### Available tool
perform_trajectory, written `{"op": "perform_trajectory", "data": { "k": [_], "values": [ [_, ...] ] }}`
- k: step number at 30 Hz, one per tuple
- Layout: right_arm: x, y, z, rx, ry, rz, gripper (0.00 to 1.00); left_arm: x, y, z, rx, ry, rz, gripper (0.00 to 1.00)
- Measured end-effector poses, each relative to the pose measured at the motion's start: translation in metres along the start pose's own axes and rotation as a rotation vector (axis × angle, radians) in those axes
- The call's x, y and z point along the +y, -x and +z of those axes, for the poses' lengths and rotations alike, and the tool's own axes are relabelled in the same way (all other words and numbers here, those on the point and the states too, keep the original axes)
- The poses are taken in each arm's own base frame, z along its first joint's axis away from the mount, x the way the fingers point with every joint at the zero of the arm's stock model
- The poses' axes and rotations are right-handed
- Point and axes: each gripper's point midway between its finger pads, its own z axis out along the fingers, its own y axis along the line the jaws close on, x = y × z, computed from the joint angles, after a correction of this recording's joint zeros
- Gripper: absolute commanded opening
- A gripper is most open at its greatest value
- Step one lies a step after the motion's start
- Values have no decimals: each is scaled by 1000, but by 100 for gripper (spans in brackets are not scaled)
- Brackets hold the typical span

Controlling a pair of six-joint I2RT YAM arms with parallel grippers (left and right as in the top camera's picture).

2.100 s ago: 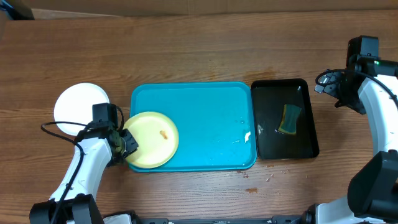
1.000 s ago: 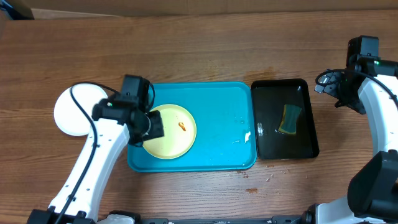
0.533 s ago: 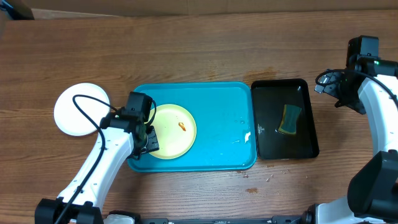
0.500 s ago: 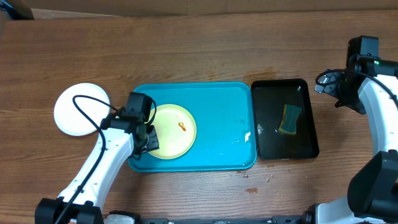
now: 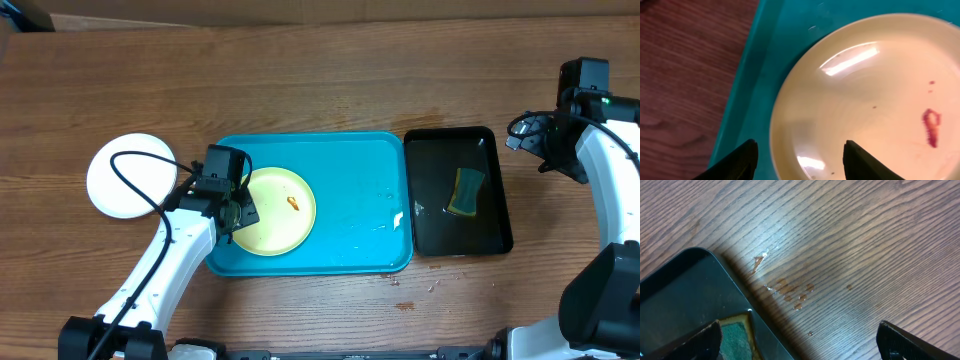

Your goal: Clean dirty plates on tray and stack at the side

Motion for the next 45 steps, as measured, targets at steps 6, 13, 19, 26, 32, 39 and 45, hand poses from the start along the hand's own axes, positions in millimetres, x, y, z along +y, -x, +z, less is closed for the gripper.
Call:
{"op": "perform_trajectory", "data": {
  "k": [6, 13, 19, 26, 32, 39, 45],
  "values": [
    [0, 0, 0, 0, 0, 0, 100, 9, -17, 17, 14, 22, 3, 47],
    [0, 0, 0, 0, 0, 0, 100, 7, -38, 31, 56, -26, 11, 43],
    [0, 0, 0, 0, 0, 0, 100, -26, -38, 28, 75, -208, 65, 44],
    [0, 0, 0, 0, 0, 0, 100, -52, -49, 20, 113, -334, 145, 48],
    [0, 0, 0, 0, 0, 0, 100, -57, -44, 17, 91, -336, 182, 58],
    [0, 0, 0, 0, -1, 0, 100, -54, 1, 5, -53, -249, 153, 65],
    [0, 0, 0, 0, 0, 0, 100, -46, 6, 16, -66, -182, 129, 66]
  ]
}}
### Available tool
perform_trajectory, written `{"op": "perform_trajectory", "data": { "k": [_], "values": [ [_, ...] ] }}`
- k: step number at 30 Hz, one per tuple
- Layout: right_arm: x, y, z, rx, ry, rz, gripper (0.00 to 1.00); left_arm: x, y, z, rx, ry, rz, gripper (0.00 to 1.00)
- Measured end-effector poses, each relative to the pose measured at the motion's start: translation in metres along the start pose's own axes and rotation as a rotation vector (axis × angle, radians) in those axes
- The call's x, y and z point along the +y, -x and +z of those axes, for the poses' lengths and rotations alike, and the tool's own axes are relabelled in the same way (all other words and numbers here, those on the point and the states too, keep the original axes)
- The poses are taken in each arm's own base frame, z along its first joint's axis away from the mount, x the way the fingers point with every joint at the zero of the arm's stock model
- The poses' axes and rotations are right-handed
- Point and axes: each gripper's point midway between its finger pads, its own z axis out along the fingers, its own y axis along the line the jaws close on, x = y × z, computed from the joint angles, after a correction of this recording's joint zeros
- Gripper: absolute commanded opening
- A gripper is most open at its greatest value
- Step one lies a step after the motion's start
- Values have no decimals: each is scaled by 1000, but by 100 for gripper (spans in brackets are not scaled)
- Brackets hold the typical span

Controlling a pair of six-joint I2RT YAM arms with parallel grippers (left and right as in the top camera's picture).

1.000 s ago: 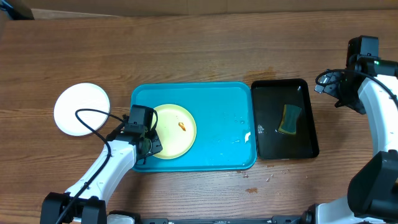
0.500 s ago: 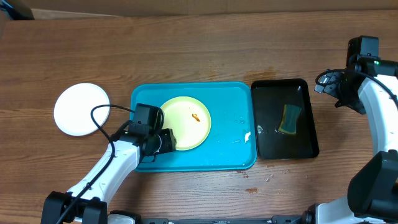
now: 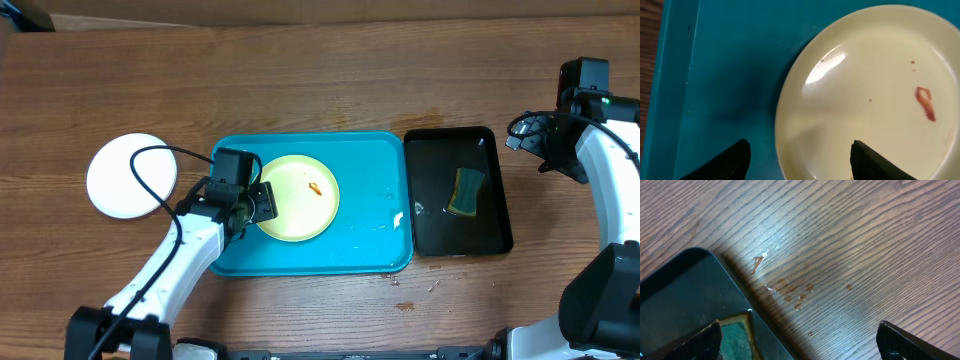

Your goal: Clean dirty plates on tray and stack at the side

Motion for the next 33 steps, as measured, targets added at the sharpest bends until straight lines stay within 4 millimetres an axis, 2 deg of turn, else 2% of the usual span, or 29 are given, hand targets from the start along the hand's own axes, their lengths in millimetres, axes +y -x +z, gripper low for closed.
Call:
{"op": "perform_trajectory", "data": {
  "k": [7, 10, 12, 19, 23, 25, 28, 30, 33],
  "values": [
    [0, 0, 0, 0, 0, 0, 100, 7, -13, 31, 73, 50, 4, 67],
    [0, 0, 0, 0, 0, 0, 100, -2, -6, 33, 63, 12, -4, 51],
    [0, 0, 0, 0, 0, 0, 100, -4, -7, 33, 69, -1, 1, 44],
    [0, 0, 0, -2, 1, 1, 100, -12, -12, 33, 94, -53, 83, 27],
    [15, 20, -1, -76, 71, 18, 100, -14, -14, 33, 102, -66, 107, 19],
    [25, 23, -3, -84, 125, 21, 100, -14, -14, 33, 102, -68, 112, 13],
    [44, 11, -6, -26, 241, -23, 98, -15, -13, 33, 100, -73, 113, 6],
    [63, -7, -12, 50, 365, -92, 83, -18, -11, 33, 96, -85, 113, 5],
    [80, -32, -21, 143, 456, -156, 80, -19, -11, 32, 96, -91, 113, 4]
  ]
}}
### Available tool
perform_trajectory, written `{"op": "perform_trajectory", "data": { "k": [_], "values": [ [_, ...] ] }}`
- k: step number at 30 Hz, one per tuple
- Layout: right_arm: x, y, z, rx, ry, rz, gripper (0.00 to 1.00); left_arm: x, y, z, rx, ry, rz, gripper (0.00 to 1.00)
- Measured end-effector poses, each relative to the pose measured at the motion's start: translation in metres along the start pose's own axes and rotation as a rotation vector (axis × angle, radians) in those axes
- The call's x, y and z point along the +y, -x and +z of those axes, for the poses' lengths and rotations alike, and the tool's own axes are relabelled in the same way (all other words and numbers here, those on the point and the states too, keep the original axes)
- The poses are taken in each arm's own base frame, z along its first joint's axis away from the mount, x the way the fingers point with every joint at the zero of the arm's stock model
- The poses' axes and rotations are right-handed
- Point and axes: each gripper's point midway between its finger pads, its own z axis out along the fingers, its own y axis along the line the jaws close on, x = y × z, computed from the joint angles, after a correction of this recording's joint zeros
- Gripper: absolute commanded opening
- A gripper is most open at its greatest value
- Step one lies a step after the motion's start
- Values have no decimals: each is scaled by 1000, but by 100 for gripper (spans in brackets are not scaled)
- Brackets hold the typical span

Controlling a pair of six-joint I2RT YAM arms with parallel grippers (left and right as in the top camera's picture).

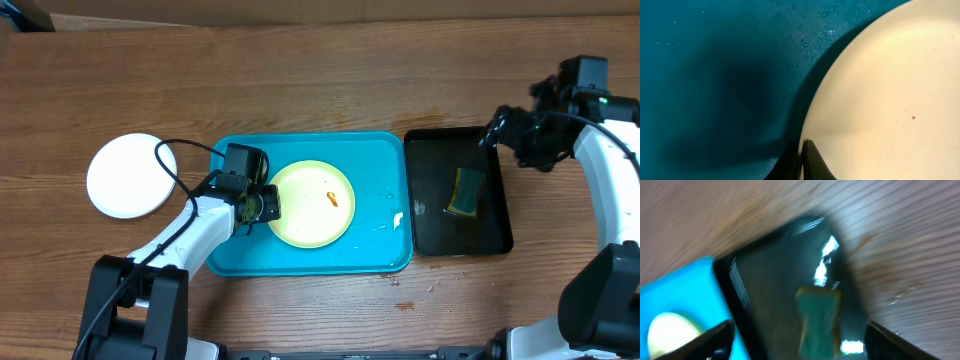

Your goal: Clean dirty plates on tray and stack at the side

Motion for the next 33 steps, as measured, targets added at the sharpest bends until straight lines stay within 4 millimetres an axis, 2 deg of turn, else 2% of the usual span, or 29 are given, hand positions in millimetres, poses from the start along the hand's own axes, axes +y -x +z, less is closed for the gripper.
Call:
{"op": "perform_trajectory", "data": {
  "k": [4, 8, 14, 18, 21, 24, 25, 26, 27, 29, 31, 32, 33],
  "values": [
    [13, -29, 5, 103, -19, -42, 77, 0, -2, 0, 10, 1, 0, 15],
    [14, -48, 16, 149, -82, -89, 77, 2, -6, 0, 24, 7, 8, 28],
    [-17, -71, 56, 154, -203, -63, 77, 2, -5, 0, 22, 6, 10, 30],
    [-32, -84, 82, 135, -212, -42, 74, 2, -5, 0, 22, 6, 10, 30],
    [-39, -97, 94, 151, -208, -31, 72, 2, -5, 0, 23, 6, 10, 31],
    [-44, -110, 101, 172, -209, -28, 66, 2, -5, 0, 22, 6, 10, 32],
    [-43, -110, 101, 166, -208, -27, 59, 1, -5, 0, 23, 6, 10, 33],
    [-42, -111, 101, 161, -205, -33, 19, 1, -5, 0, 23, 5, 10, 33],
    [-41, -112, 102, 162, -203, -41, 9, 1, -5, 0, 23, 6, 10, 33],
    [-40, -117, 103, 175, -204, -44, 4, 1, -5, 0, 23, 6, 10, 33],
    [-38, -124, 104, 197, -200, -47, 4, 1, -6, 0, 23, 6, 11, 33],
    [-37, -126, 104, 206, -200, -49, 8, 2, -6, 0, 25, 7, 10, 33],
    [-36, -130, 103, 223, -200, -49, 19, 2, -6, 0, 26, 7, 10, 34]
  ]
}}
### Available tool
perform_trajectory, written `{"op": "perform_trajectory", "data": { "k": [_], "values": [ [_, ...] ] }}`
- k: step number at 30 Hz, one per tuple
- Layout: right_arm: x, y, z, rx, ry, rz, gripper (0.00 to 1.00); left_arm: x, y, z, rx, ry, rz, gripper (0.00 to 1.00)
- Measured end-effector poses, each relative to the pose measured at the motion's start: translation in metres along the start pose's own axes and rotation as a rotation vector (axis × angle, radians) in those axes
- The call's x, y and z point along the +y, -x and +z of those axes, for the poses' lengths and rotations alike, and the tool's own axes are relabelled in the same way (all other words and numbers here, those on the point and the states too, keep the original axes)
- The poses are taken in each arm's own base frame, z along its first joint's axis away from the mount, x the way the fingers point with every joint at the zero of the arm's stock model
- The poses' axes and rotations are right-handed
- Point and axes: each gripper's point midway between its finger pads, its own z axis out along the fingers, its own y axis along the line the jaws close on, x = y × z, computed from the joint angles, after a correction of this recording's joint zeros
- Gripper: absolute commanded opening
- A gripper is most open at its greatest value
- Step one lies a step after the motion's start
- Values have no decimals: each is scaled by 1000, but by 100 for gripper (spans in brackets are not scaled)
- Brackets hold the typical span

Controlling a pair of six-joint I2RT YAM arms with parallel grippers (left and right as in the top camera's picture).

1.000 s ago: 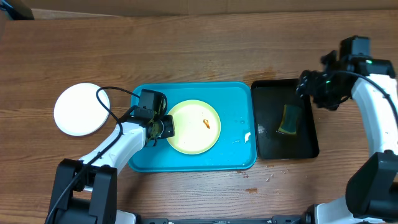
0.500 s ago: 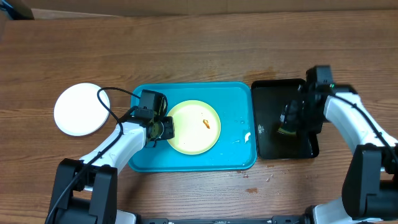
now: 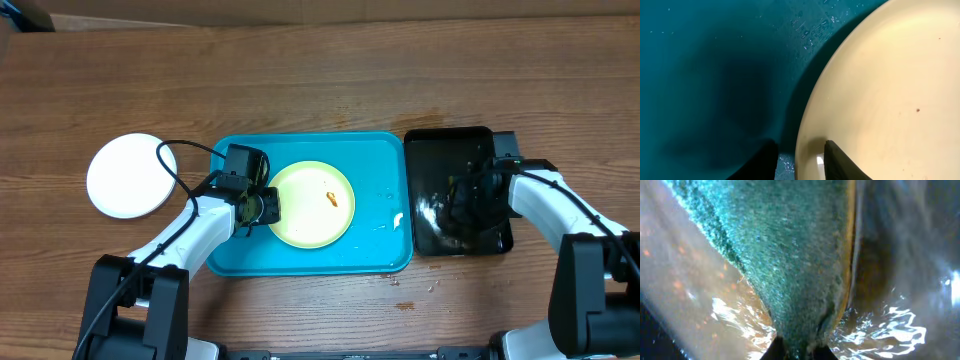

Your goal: Clean dirty plates on tray and stack at the side

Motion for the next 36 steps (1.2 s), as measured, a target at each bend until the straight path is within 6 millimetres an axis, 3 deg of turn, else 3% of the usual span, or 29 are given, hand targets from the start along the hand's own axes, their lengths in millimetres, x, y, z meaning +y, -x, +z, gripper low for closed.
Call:
{"op": "perform_trajectory", "data": {
  "k": [5, 9, 12, 18, 21, 22, 23, 24, 26, 27, 28, 29, 31, 32, 33, 34, 36],
  "values": [
    [3, -14, -7, 67, -14, -7, 51, 1, -1, 0, 4, 8, 4, 37],
    [12, 10, -20, -3, -1, -22, 75, 1, -1, 0, 3, 10, 4, 38],
    [14, 37, -26, -111, -14, -37, 78, 2, 0, 0, 1, 12, 4, 39],
    [13, 59, -29, -207, -32, -43, 77, 2, 0, 0, 0, 15, 4, 39],
    [13, 65, -24, -245, -28, -45, 72, 2, 0, 0, -1, 15, 4, 40],
    [12, 64, -21, -246, -28, -47, 54, 2, 0, 0, -2, 15, 4, 40],
    [11, 62, -18, -239, -31, -53, 27, 2, 1, 0, -4, 14, 4, 40],
    [10, 59, -15, -230, -34, -49, 8, 2, 1, 0, -6, 14, 5, 42],
    [8, 56, -10, -216, -38, -47, 4, 2, 3, 0, -12, 16, 6, 47],
    [8, 56, -10, -213, -38, -45, 11, 2, 4, 0, -16, 18, 9, 49],
    [8, 56, -9, -213, -38, -39, 42, 3, 5, 0, -22, 21, 9, 49],
    [8, 56, -9, -214, -38, -39, 56, 3, 6, 0, -26, 26, 9, 49],
    [8, 57, -9, -218, -37, -42, 61, 5, 8, -1, -35, 36, 9, 49],
    [8, 57, -9, -217, -37, -45, 52, 6, 8, -1, -37, 40, 9, 48],
    [8, 57, -9, -217, -37, -53, 14, 6, 8, -1, -38, 44, 9, 45],
    [9, 57, -9, -217, -34, -52, 4, 7, 9, -1, -39, 46, 10, 38],
    [10, 58, -9, -220, -32, -49, 5, 7, 10, -1, -45, 49, 5, 23]
  ]
}}
